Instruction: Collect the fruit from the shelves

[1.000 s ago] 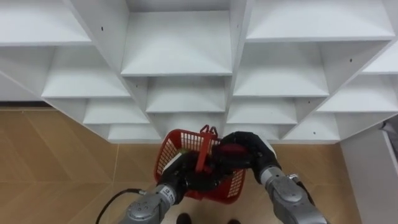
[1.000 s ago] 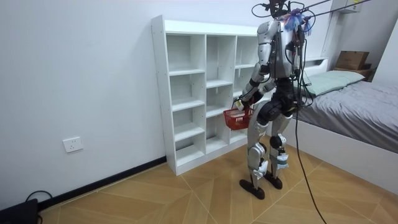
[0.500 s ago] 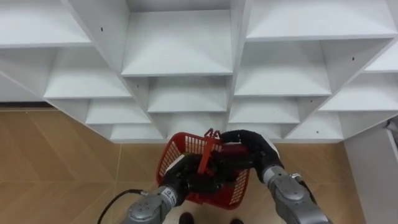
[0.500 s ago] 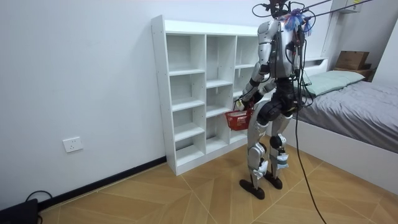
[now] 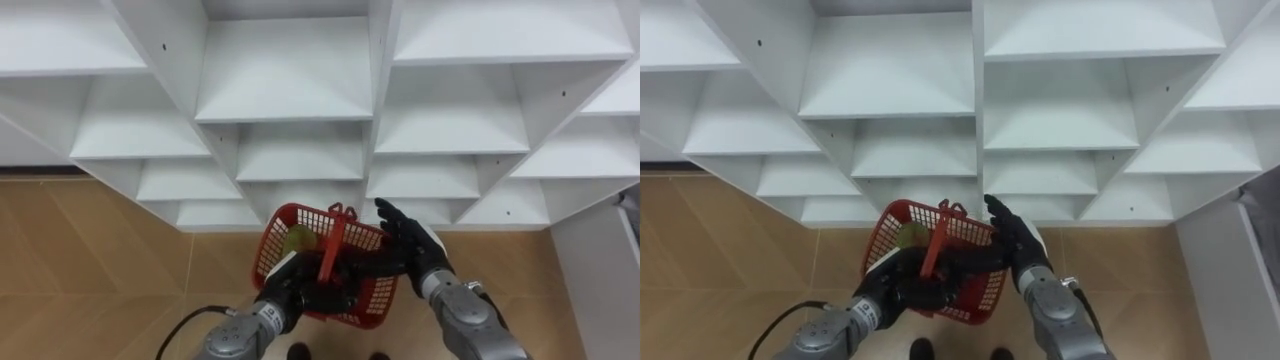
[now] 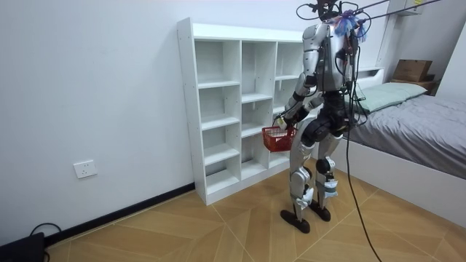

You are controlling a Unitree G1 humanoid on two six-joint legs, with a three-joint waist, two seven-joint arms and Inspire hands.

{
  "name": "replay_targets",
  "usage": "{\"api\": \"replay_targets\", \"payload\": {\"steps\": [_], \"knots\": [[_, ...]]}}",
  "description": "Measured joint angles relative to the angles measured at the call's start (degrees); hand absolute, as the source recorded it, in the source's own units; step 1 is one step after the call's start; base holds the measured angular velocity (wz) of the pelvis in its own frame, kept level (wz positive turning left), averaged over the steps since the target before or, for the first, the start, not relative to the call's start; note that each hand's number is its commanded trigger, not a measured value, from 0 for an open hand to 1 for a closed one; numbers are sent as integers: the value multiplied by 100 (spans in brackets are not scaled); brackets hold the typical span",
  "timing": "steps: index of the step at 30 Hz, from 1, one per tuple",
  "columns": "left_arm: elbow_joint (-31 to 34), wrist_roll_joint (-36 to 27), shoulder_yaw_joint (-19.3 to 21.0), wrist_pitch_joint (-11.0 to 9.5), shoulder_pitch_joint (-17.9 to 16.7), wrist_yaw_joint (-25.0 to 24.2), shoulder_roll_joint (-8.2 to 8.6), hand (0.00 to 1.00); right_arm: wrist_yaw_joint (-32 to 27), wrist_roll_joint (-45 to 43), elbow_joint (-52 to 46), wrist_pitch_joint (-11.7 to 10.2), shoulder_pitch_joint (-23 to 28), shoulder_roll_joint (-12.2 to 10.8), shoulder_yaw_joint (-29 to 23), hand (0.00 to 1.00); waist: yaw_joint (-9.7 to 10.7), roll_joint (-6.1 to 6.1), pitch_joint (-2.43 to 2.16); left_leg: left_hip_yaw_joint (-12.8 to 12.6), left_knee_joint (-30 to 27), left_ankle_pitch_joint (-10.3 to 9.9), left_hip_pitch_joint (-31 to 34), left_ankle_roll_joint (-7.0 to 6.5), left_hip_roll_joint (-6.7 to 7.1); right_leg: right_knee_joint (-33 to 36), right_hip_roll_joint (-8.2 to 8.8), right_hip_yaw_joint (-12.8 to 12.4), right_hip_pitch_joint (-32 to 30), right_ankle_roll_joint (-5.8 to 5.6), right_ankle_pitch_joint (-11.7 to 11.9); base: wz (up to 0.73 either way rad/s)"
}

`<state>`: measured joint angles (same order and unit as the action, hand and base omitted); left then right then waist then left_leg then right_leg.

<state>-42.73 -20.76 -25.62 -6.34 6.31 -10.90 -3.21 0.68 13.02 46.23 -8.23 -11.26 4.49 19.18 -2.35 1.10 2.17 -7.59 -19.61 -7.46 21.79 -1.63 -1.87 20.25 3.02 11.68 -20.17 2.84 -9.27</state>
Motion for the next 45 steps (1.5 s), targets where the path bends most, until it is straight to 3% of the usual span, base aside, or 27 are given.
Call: {"api": "replay_targets", "payload": {"steps": [11, 16, 19, 28, 31, 37, 40, 45], "knots": [[-1, -118, 9, 14, -27, -51, -26, 100, -14, 139, 45, 1, 32, -3, 97, 0, 62, -27, -23, -11, -1, 3, -1, 6, -41, -46, -41, 1, 16, 37, 43, 0], [0, -105, 38, 13, -76, -50, -40, 100, -53, 288, 26, -6, 100, -4, 179, 0, 51, -55, -76, -28, 19, 3, -21, 6, -38, -60, -44, -11, 32, 34, 45, 0], [0, -98, 60, 13, -128, -49, -68, 100, -51, 287, 26, -51, 176, 1, 205, 0, 56, -56, -78, -30, 28, 3, -94, 6, -39, -71, -47, -11, 117, 33, 45, 0], [-98, -74, 96, 12, -180, 62, -350, 100, 20, 344, 57, -53, 358, 40, 197, 0, 84, -55, -79, -47, 215, -14, -649, 37, -40, -269, -79, -47, 633, 20, 33, -2], [-105, 48, 193, 8, -363, 81, -418, 100, 35, 356, 57, -60, 564, 52, 188, 0, 115, -57, -83, -48, 250, -59, -891, 74, -53, -371, -105, -37, 904, 20, 33, 0], [-299, 370, 863, -11, -772, 276, -522, 100, -28, 54, 29, -56, 982, 201, -164, 0, 223, -94, -112, -44, 437, -95, -1210, 92, -31, -570, -128, -44, 1221, 1, 20, -1], [-294, 528, 1078, -10, -1094, 401, -528, 100, -155, -68, 18, -51, 1253, 318, -465, 0, 215, -158, -183, -44, 606, -100, -1467, 97, 9, -672, -120, -57, 1442, -35, -20, 1], [-289, 527, 1330, -5, -1421, 591, -525, 100, -387, -6, 13, -50, 1700, 330, -707, 0, 214, -227, -190, -33, 867, -126, -2041, 113, 62, -888, -120, -85, 1975, -91, -88, 1]]}}
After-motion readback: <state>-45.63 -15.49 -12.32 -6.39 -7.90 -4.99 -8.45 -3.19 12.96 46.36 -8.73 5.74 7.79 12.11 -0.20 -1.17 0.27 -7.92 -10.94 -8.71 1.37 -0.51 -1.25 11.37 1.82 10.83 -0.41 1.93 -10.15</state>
